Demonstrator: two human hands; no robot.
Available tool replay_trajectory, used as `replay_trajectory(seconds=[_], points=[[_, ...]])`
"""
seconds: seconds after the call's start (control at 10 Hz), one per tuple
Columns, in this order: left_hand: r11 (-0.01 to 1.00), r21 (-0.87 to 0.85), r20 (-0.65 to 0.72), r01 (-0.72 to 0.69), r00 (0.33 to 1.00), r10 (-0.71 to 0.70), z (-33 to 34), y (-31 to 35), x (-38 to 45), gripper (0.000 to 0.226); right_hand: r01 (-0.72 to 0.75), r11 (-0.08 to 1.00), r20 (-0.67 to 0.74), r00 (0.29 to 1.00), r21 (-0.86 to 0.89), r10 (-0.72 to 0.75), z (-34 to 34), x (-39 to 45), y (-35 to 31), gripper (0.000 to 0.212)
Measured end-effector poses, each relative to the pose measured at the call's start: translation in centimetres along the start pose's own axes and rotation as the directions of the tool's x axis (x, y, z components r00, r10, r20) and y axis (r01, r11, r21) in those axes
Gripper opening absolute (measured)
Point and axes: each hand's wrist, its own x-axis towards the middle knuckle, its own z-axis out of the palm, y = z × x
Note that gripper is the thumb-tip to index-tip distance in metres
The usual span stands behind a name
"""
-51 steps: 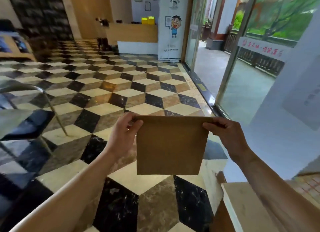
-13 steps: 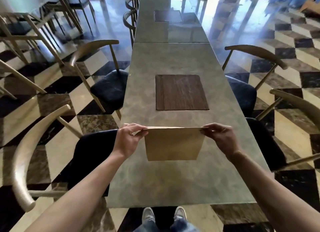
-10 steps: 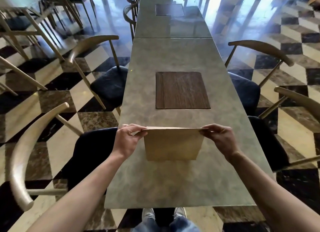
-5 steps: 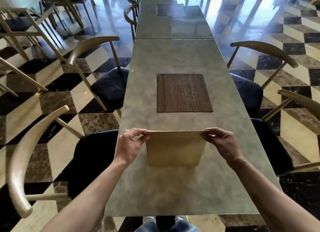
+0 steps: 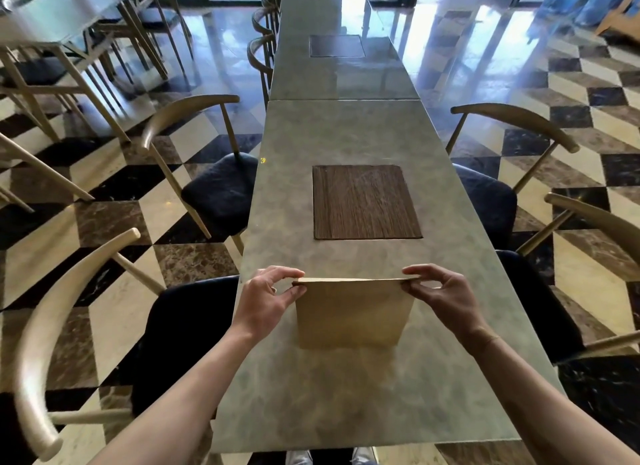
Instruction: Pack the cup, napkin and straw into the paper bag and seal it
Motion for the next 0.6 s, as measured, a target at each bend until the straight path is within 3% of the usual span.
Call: replay_trajectory(seconds=[0.4, 0.6], points=[[0.99, 0.059, 0.031, -0.129, 0.991, 0.127, -1.9, 0.8, 0.0, 0.019, 0.063, 0.985, -0.046, 0.996, -0.159, -0.071, 0.8, -1.9, -2.6, 0.02], [0.988, -0.027, -0.009, -0.154, 0.988, 0.154, -2.5, 1.1, 0.1, 0.016, 0.056, 0.978, -0.088, 0.993, -0.2, -0.075, 1.0, -2.6, -3.4, 0.024]])
